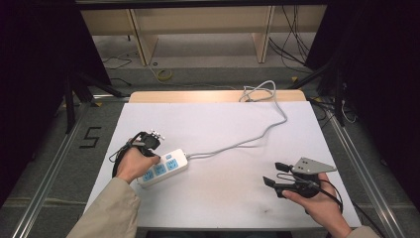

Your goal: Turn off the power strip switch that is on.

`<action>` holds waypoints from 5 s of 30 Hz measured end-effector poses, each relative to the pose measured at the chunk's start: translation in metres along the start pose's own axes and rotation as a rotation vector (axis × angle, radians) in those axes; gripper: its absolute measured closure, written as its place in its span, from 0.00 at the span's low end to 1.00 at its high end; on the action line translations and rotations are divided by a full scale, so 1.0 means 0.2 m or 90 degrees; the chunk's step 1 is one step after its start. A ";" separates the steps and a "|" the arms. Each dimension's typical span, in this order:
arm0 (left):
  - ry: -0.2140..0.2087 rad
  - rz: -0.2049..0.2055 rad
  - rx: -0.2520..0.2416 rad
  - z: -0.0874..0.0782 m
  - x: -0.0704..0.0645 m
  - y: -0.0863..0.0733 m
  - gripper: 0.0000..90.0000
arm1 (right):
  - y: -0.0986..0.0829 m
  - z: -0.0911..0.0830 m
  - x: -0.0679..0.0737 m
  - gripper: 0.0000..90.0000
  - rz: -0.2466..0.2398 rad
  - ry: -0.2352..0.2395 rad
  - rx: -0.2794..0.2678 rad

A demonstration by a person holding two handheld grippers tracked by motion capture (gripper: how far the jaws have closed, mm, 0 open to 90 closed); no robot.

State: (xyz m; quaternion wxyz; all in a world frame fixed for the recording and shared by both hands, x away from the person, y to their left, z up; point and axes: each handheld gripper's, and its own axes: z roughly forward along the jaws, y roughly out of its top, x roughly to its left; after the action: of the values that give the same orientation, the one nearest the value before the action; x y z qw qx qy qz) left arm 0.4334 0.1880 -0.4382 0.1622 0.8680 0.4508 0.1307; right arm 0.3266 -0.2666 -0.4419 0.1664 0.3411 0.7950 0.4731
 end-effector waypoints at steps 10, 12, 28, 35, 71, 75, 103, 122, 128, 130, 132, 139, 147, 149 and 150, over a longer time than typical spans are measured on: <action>-0.001 0.000 0.000 0.00 0.00 0.00 1.00 | 0.00 0.00 0.00 0.35 0.000 0.001 0.002; 0.002 0.002 0.002 0.00 0.00 0.00 1.00 | 0.00 0.00 0.00 0.35 -0.002 0.002 0.001; 0.001 0.000 0.004 0.00 0.00 0.00 1.00 | 0.00 0.00 0.01 0.35 -0.003 0.003 0.002; 0.005 0.009 0.012 0.00 0.00 0.01 1.00 | 0.00 0.00 0.01 0.35 -0.002 0.003 0.002; 0.007 0.012 0.022 0.01 0.00 0.02 1.00 | 0.00 0.00 0.01 0.35 -0.001 0.004 0.001; 0.006 0.012 0.022 0.01 0.00 0.02 1.00 | 0.00 0.00 0.01 0.35 -0.001 0.004 0.002; -0.003 0.007 0.015 0.01 0.01 0.01 1.00 | 0.00 -0.01 0.00 0.35 0.001 0.000 -0.005; -0.006 0.006 0.015 0.01 0.01 0.01 1.00 | 0.00 -0.01 0.00 0.35 0.001 0.001 -0.006; -0.004 0.006 0.015 0.01 0.01 0.01 1.00 | 0.00 -0.01 0.00 0.35 0.002 0.001 -0.004; -0.005 0.005 0.015 0.01 0.01 0.01 1.00 | 0.00 -0.01 0.00 0.35 0.002 0.001 -0.004; -0.008 0.004 0.014 0.01 0.01 0.01 1.00 | 0.00 -0.01 0.00 0.35 0.002 0.001 -0.004; -0.001 0.008 0.008 -0.01 0.02 0.02 1.00 | 0.00 -0.01 0.00 0.35 0.002 0.001 -0.004; -0.001 -0.001 -0.013 -0.03 0.02 0.02 1.00 | 0.00 -0.01 0.00 0.35 0.001 0.001 -0.005; 0.000 -0.002 -0.019 -0.04 0.03 0.02 1.00 | 0.00 -0.01 0.00 0.35 0.001 0.001 -0.005; 0.001 -0.004 -0.023 -0.04 0.02 0.02 1.00 | 0.00 -0.01 0.00 0.35 0.000 0.001 -0.006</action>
State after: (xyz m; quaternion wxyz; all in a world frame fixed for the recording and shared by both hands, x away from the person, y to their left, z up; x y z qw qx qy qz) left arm 0.4359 0.1911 -0.4288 0.1781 0.8634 0.4511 0.1392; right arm 0.3253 -0.2672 -0.4407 0.1670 0.3401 0.7931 0.4770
